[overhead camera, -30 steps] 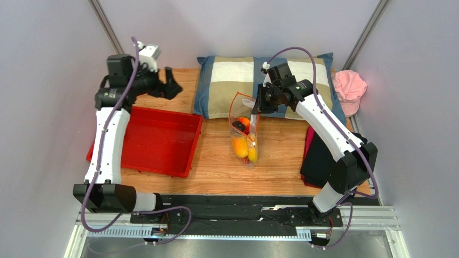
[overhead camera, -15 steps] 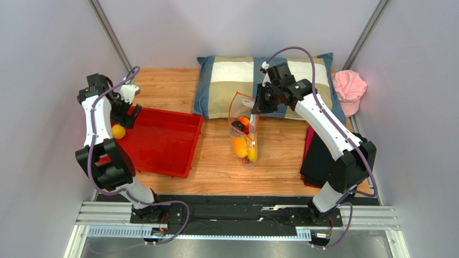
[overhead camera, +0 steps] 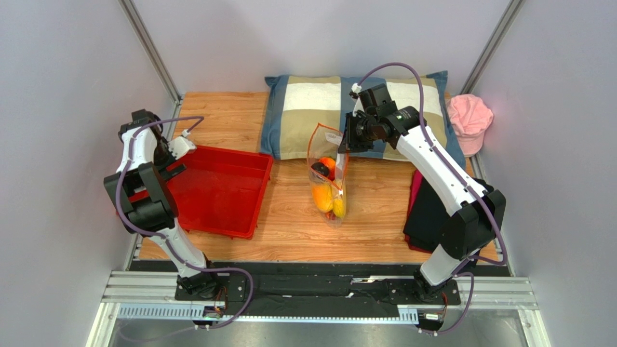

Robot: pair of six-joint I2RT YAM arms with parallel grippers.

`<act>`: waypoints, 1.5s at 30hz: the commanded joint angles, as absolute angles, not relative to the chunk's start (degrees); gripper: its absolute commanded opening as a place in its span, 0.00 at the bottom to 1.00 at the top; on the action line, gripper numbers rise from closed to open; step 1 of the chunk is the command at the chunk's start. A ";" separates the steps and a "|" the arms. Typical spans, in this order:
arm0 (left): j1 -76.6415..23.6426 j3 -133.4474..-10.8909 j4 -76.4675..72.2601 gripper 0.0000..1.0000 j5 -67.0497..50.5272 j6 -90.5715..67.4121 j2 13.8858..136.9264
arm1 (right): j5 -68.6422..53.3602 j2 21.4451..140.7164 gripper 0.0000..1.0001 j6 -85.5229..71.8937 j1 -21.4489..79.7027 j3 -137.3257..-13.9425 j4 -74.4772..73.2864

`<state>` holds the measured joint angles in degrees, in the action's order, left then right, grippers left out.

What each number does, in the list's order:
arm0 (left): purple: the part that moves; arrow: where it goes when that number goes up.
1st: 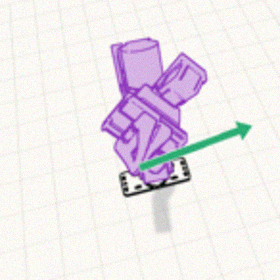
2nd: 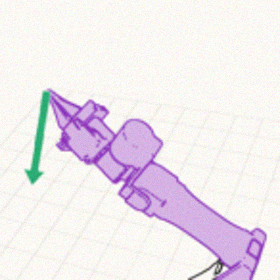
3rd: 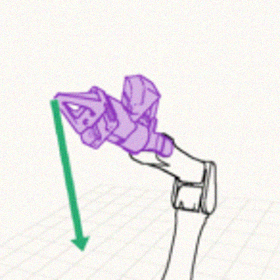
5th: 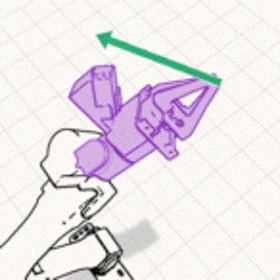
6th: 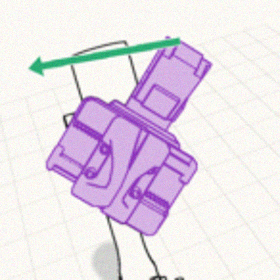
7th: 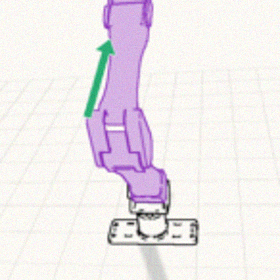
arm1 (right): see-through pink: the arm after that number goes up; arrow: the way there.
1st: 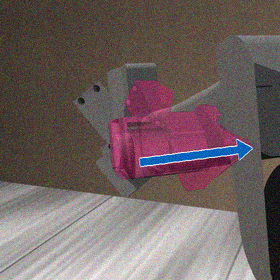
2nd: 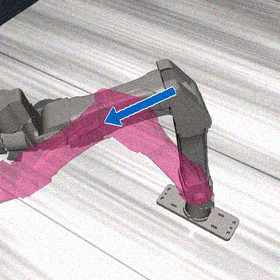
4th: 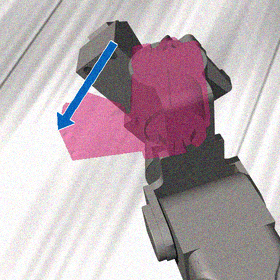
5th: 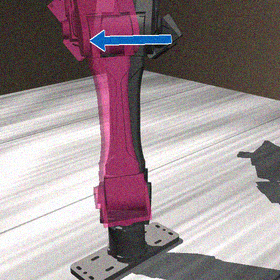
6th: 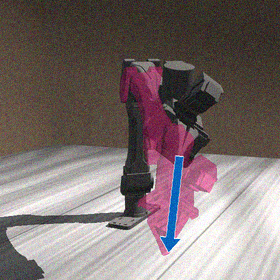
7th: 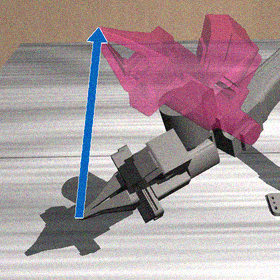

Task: Place the food in the zip-top bag and seal the zipper
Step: Pick up the fake fruit from the bin.

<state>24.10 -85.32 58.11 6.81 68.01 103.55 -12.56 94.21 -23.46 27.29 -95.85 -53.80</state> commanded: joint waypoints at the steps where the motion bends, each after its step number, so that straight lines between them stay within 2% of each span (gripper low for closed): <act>1: 24.52 -84.64 54.85 0.90 10.63 76.19 105.20 | -12.48 93.34 0.00 -22.76 27.16 -97.47 -52.38; 16: 24.43 -83.94 47.73 0.91 9.23 82.09 112.23 | -12.74 94.13 0.00 -22.94 27.07 -97.65 -53.00; 22: 24.35 -82.80 47.11 0.85 9.84 82.27 114.17 | -12.22 93.78 0.00 -22.59 27.07 -97.47 -53.26; 25: 24.08 -82.18 47.37 0.78 9.41 81.91 114.08 | -11.87 93.60 0.00 -22.41 27.16 -97.47 -53.35; 26: 23.73 -81.83 47.46 0.70 9.32 81.83 113.47 | -11.69 93.60 0.00 -22.33 27.16 -97.47 -53.44; 28: 23.29 -80.60 47.46 0.62 8.97 81.74 112.50 | -11.69 93.60 0.00 -22.24 27.16 -97.38 -53.44; 29: 23.03 -80.33 47.55 0.52 8.44 81.56 111.11 | -11.78 93.60 0.00 -22.32 27.16 -97.47 -53.44; 32: 21.98 -79.72 48.95 0.33 6.07 80.25 108.38 | -11.87 93.60 0.00 -22.06 27.16 -97.47 -53.52; 33: 21.10 -80.33 49.91 0.31 5.28 79.03 107.67 | -11.95 93.60 0.00 -21.89 27.16 -97.56 -53.61; 36: 19.60 -84.26 55.96 0.27 0.46 75.25 103.55 | -12.65 93.25 0.00 -20.48 27.16 -97.30 -53.70; 39: 17.06 -93.46 67.47 0.27 -14.46 70.08 98.45 | -14.40 92.64 0.00 -17.59 27.16 -97.03 -54.14; 40: 15.66 -96.21 72.89 0.28 -23.90 68.22 97.31 | -14.85 92.38 0.00 -16.97 27.07 -96.94 -54.31; 42: 14.16 -103.14 76.89 0.29 -33.79 61.63 94.05 | -16.16 92.02 0.00 -15.74 27.16 -96.51 -54.32; 43: 13.02 -104.58 79.08 0.29 -42.97 59.44 93.00 | -16.61 92.02 0.00 -15.30 27.16 -96.42 -54.40; 45: 8.46 -105.29 77.71 0.30 -50.07 53.20 88.87 | -17.75 91.76 0.00 -14.33 27.16 -96.33 -54.32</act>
<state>13.87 -100.51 67.96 -22.68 65.49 98.48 -14.68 94.17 -18.00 27.29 -95.83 -54.15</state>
